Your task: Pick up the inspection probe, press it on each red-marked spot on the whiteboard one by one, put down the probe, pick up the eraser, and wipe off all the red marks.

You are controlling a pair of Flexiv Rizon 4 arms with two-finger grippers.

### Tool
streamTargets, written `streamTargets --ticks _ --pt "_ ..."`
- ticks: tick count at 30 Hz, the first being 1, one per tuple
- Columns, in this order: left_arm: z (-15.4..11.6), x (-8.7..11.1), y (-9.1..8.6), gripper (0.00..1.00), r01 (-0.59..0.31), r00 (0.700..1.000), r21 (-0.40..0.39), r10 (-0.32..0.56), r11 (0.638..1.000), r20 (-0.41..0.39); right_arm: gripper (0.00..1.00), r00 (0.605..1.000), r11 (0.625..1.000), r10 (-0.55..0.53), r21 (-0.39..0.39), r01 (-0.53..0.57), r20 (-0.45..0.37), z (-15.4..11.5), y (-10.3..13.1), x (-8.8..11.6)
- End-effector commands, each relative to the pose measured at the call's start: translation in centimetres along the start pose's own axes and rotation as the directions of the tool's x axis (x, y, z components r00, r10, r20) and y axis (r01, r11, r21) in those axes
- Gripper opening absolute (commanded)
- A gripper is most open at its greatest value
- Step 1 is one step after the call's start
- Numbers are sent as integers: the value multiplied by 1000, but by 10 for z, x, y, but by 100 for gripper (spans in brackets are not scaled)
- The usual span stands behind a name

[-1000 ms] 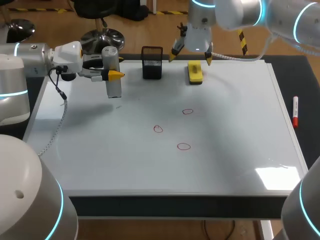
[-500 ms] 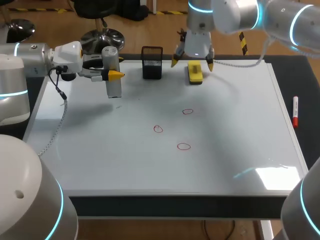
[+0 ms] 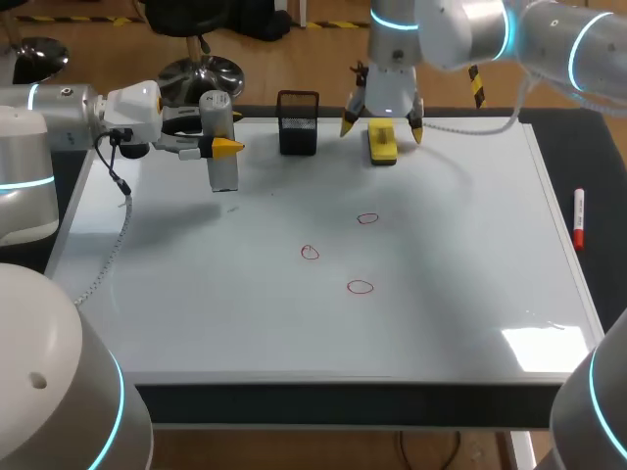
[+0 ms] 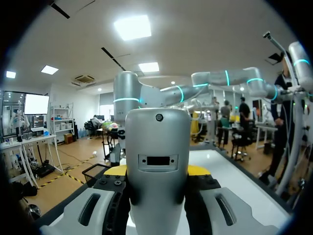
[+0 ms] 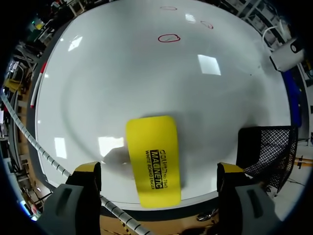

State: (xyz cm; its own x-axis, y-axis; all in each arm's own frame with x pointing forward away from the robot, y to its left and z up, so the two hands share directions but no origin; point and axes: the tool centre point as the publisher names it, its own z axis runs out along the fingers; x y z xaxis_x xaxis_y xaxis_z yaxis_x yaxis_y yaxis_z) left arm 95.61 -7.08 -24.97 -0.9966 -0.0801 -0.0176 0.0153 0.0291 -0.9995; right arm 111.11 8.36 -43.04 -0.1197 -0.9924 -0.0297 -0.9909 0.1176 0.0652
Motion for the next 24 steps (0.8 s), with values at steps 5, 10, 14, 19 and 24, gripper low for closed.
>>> streamTargets --ticks 5,10,14,19,24 --pt "0 -1 0 0 -2 1000 2 2 1000 -2 71 1000 1000 -9 4 9 -13 -4 -1 -1" --pt "0 -1 0 0 -2 1000 2 2 1000 -2 44 1000 1000 -20 0 20 -24 -5 2 1" --pt "0 -1 0 0 -2 1000 2 2 1000 -2 22 999 1000 -31 -5 30 -28 -5 4 2" --pt "0 -1 0 0 -2 1000 2 2 1000 -2 0 999 999 -35 -3 35 -33 -7 6 3" --pt "0 -1 0 0 -2 1000 2 2 1000 -2 0 999 1000 -27 -6 27 -37 -9 5 6"
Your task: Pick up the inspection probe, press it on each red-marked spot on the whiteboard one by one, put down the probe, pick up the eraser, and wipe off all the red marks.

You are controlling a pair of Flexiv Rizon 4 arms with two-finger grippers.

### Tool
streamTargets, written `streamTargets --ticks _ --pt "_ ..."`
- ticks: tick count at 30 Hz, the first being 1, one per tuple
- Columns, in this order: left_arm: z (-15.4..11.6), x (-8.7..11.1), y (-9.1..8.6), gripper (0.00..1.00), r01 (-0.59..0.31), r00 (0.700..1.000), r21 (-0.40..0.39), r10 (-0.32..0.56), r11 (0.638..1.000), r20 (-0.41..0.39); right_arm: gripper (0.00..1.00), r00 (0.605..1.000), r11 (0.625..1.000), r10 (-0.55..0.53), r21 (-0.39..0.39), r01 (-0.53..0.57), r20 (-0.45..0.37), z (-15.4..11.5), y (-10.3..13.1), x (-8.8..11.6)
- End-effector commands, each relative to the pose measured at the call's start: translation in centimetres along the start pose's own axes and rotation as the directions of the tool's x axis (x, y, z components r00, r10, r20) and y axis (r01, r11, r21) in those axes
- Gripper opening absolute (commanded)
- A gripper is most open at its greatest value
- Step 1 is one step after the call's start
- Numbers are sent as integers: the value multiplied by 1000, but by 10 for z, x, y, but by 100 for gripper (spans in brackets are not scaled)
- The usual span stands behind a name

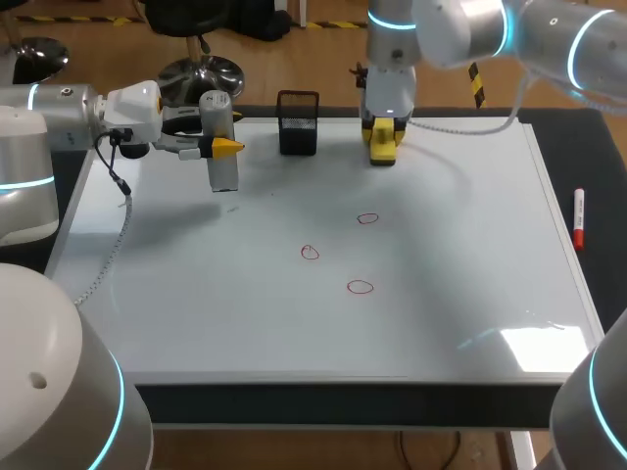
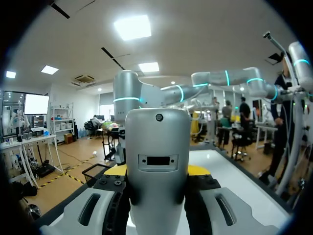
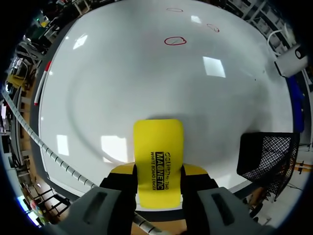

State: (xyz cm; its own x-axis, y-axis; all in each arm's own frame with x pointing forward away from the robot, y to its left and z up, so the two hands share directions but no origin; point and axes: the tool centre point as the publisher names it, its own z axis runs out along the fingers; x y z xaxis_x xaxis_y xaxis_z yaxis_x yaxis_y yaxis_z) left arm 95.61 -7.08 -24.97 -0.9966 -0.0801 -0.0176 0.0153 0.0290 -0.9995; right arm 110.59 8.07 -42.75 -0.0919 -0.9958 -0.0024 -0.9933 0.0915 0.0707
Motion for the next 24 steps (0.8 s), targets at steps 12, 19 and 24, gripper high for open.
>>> streamTargets --ticks 12,19,24 --pt "0 -1 0 0 -2 1000 2 2 1000 -2 0 998 998 54 11 -55 16 -36 -1 11" --pt "0 -1 0 0 -2 1000 2 2 1000 -2 0 991 992 126 23 -126 34 -50 -4 27" --pt "0 -1 0 0 -2 1000 2 2 1000 -2 0 985 985 168 35 -169 35 -58 -6 43"
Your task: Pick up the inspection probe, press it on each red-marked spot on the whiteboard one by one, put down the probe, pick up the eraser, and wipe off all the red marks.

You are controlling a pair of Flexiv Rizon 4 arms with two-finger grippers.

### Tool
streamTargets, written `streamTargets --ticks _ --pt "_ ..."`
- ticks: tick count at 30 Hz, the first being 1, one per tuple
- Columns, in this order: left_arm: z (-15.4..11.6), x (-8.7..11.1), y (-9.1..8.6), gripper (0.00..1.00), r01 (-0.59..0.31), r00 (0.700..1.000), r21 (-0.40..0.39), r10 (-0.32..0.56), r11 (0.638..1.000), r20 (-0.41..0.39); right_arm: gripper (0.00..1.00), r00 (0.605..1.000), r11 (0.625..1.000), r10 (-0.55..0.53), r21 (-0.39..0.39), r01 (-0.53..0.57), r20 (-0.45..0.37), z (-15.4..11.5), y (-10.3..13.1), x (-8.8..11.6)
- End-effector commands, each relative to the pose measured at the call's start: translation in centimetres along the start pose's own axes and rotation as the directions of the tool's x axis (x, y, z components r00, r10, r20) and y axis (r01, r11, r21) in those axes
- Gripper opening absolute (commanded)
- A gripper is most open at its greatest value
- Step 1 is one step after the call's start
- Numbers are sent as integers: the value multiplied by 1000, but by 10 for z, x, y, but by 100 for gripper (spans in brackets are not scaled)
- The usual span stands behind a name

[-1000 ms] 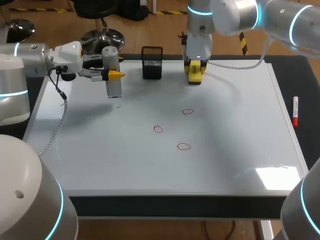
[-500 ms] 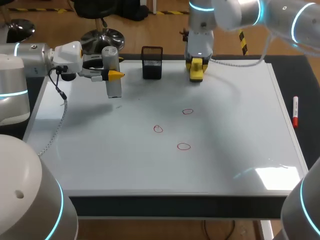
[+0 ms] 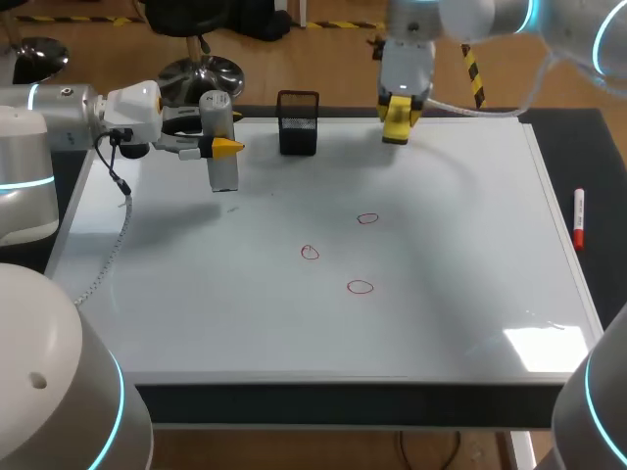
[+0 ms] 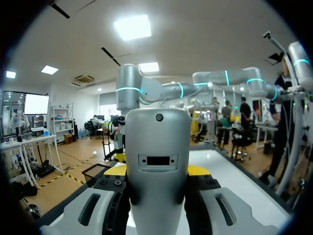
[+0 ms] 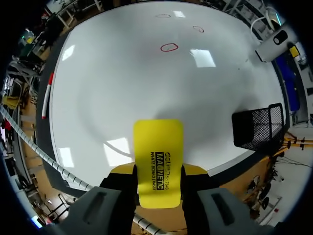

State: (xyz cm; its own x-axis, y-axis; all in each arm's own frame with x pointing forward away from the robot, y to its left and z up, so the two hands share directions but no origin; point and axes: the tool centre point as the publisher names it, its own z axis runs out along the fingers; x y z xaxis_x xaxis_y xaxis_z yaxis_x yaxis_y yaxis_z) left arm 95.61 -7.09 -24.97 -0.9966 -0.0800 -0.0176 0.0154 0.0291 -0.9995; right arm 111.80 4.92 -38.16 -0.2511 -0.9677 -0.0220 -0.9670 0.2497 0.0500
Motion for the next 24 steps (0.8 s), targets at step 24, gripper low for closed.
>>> streamTargets --ticks 24 --pt "0 -1 0 0 -2 1000 2 2 1000 -2 0 958 958 286 28 -287 37 -22 -8 96"
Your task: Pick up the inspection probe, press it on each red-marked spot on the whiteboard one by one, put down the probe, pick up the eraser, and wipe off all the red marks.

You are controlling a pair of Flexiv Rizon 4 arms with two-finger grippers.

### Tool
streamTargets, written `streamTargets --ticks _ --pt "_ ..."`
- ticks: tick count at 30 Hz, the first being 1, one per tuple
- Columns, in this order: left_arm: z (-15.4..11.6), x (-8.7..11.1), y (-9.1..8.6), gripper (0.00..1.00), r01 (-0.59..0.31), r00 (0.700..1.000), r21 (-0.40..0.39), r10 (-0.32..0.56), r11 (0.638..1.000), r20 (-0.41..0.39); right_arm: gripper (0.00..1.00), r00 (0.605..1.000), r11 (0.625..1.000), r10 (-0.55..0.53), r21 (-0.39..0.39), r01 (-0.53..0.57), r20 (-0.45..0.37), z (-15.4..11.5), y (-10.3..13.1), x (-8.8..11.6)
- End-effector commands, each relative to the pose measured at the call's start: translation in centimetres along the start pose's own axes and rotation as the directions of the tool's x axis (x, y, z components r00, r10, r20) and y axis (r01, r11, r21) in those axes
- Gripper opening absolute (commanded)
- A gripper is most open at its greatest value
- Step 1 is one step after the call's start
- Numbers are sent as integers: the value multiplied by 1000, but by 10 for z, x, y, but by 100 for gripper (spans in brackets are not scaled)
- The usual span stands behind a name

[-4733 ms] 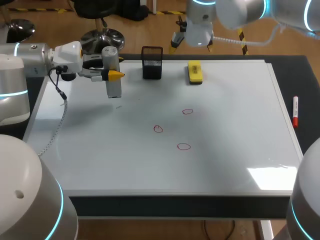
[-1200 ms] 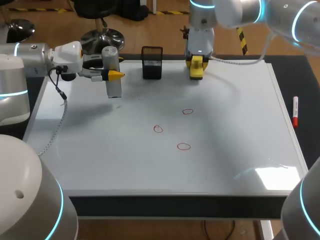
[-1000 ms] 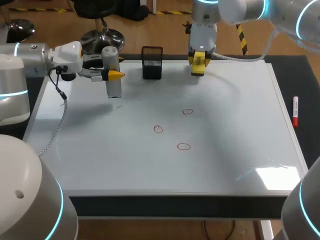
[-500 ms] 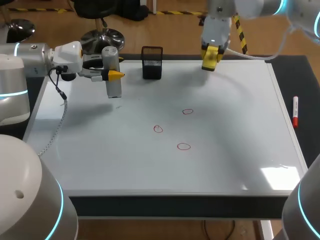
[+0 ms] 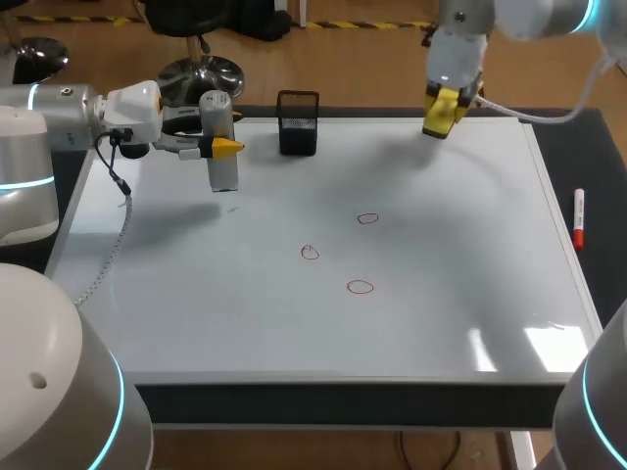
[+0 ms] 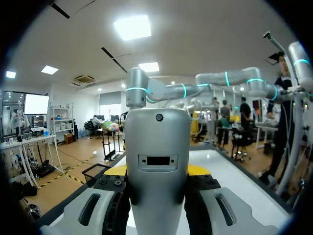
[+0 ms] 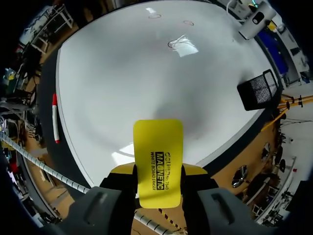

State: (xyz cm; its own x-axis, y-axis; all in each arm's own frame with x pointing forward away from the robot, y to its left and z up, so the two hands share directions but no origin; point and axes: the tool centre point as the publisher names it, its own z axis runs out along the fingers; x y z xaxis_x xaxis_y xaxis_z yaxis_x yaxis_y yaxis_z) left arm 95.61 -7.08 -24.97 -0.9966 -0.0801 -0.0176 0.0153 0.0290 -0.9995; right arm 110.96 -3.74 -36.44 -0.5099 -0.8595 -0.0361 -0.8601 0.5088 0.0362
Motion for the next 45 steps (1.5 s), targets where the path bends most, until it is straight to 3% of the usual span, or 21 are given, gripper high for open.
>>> streamTargets --ticks 1,21,25,45 --pt "0 -1 0 0 -2 1000 2 2 1000 -2 0 1000 1000 18 11 -18 7 -3 1 14" --pt "0 -1 0 0 -2 1000 2 2 1000 -2 0 988 988 150 12 -151 38 -4 -6 56" --pt "0 -1 0 0 -2 1000 2 2 1000 -2 0 982 983 180 -47 -178 57 -7 -3 58" --pt "0 -1 0 0 -2 1000 2 2 1000 -2 0 982 983 180 -47 -178 57 -7 -3 58"
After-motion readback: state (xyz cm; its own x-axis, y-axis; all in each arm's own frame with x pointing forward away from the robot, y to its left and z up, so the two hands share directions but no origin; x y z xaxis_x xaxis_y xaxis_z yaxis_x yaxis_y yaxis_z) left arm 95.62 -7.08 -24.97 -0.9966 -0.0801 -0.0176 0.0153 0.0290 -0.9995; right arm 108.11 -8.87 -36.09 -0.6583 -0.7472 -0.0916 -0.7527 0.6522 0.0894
